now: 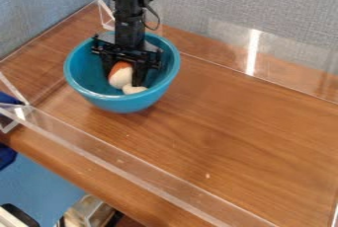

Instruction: Remove the mushroom from inside the blue bowl and put it on the table

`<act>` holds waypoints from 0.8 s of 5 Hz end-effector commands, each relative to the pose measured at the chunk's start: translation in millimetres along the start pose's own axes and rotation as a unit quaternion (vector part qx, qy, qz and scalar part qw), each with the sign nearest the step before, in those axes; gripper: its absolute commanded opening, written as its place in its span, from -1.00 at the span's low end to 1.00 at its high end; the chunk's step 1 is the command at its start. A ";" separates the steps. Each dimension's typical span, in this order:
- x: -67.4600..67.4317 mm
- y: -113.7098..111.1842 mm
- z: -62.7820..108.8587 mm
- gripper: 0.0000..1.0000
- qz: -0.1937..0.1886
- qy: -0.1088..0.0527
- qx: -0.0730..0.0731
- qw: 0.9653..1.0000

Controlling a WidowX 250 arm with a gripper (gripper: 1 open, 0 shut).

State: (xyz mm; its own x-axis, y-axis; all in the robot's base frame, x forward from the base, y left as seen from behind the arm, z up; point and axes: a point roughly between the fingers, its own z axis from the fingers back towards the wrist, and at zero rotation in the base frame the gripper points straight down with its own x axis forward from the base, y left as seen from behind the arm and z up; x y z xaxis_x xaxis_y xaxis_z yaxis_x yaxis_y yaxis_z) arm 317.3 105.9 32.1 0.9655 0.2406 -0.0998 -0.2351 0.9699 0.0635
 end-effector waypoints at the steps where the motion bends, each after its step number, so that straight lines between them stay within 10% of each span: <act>1: 1.1 1.4 18.7 -1.00 0.004 -0.027 -0.003 1.000; 4: -1.9 -0.8 25.1 -1.00 0.006 -0.034 -0.008 0.999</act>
State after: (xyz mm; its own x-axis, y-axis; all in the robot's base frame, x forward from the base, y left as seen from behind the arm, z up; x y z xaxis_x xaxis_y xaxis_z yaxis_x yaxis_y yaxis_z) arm 314.0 102.0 35.9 0.9645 0.2464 -0.0947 -0.2430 0.9689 0.0466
